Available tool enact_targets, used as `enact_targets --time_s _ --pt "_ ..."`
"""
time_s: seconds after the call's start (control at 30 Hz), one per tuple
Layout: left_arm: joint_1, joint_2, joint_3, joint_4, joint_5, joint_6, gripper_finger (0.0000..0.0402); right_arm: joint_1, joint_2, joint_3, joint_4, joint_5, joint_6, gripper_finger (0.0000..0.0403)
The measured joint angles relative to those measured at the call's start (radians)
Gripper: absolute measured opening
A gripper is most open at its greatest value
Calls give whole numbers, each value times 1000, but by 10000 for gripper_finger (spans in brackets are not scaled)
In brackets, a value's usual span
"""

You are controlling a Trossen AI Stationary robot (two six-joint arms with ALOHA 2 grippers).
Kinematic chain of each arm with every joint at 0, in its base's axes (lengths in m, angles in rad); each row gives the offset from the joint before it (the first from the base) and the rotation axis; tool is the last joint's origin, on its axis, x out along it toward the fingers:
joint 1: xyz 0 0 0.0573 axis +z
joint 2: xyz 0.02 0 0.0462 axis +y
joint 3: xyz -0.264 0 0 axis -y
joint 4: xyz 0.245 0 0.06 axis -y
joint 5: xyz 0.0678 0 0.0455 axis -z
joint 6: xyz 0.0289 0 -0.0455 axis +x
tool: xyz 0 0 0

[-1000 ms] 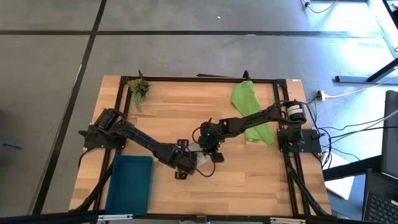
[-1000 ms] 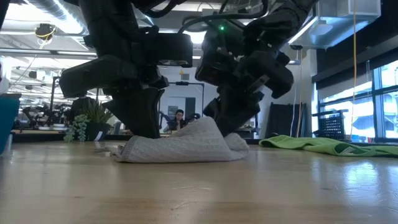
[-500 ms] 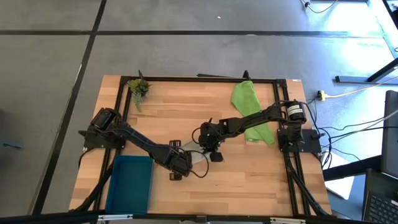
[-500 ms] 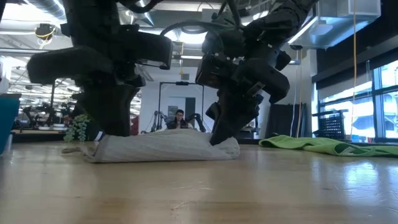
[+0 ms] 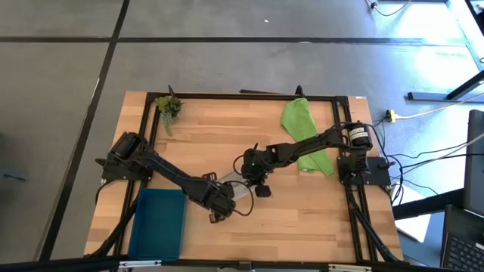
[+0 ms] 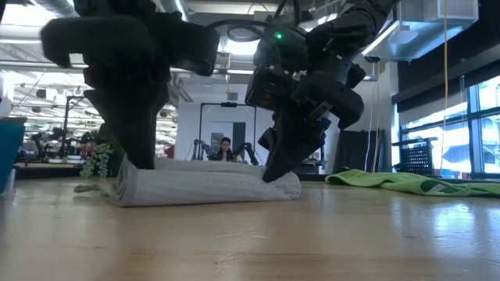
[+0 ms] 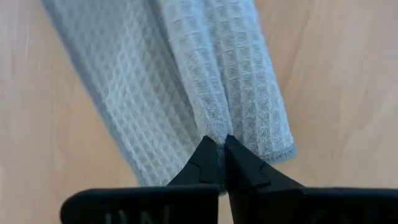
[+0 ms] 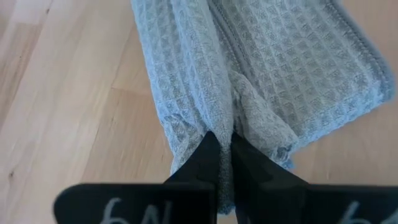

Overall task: Roll microfiber towels into tight, uniform cylinder then place into a basket
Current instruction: Roll the gray towel

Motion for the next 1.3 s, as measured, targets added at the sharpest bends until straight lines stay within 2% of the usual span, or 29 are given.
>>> enact_targets --time_s 0.17,0.3,0.47,0.63,0.8,1.0,1.3 --pt "0 5 -25 6 2 -97 0 1 1 0 3 0 0 19" --pt "0 -2 -90 64 2 -143 0 1 2 0 7 1 0 19" --pt "-1 -5 -128 108 0 -143 0 1 2 0 9 -7 -3 19" --pt "-2 -5 -129 110 -5 -112 0 0 3 19 8 -101 -2 20" --pt "-4 -5 -129 97 18 -103 0 8 3 72 14 -113 -27 20" --pt "-5 -5 -130 94 23 -86 0 8 26 76 69 -68 -34 20" --pt "-5 -5 -130 94 20 -79 0 -4 109 82 133 -57 -34 20"
